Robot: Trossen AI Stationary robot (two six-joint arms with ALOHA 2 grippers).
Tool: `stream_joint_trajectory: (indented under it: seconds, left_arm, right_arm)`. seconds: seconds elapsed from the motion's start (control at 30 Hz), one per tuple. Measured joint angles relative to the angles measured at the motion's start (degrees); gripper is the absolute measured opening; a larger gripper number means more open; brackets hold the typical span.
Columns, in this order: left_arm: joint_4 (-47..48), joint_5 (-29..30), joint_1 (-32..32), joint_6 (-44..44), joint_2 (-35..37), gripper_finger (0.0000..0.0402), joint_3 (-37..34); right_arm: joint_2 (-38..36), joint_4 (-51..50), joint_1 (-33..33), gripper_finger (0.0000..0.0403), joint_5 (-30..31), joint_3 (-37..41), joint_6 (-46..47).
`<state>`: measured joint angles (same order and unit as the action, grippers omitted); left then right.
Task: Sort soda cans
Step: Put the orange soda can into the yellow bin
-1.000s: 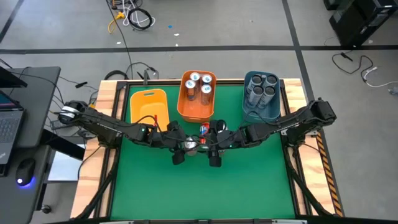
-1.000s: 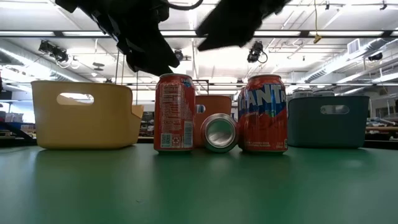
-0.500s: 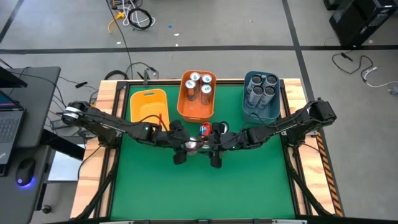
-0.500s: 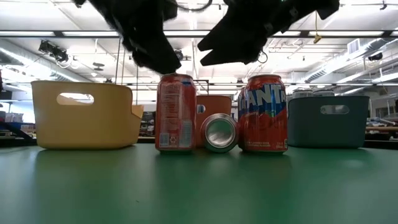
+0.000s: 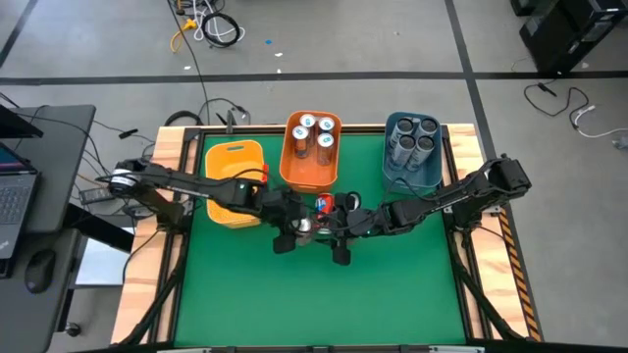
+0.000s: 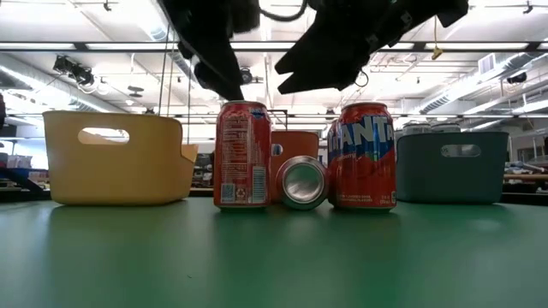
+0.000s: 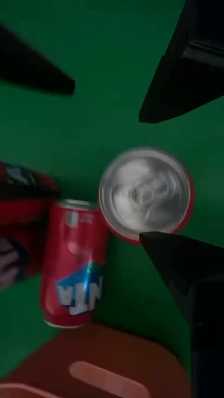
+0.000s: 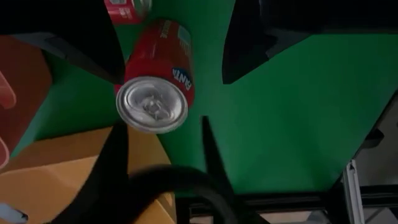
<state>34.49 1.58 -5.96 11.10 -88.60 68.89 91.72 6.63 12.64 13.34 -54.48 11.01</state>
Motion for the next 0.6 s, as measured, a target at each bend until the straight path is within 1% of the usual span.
stream_joint_trajectory:
  seconds: [0.13,0.27,0.6]
  left_arm:
    - [1.45,-0.82,1.63,-0.18,-2.46,0.0305,0.98]
    - [1.67,-0.59,1.75,-0.34,-4.31,0.0305,2.16]
    - [-1.08,-1.17,1.72,-1.07,-7.08,0.0305,2.64]
  right_arm:
    - [0.00,-1.13,-0.02,0.0255,0.00,0.00,0.85]
    - [0.00,-1.15,0.00,0.0255,0.00,0.00,0.63]
    - [0.00,-1.23,-0.01,0.0254,0.00,0.00,-0.06]
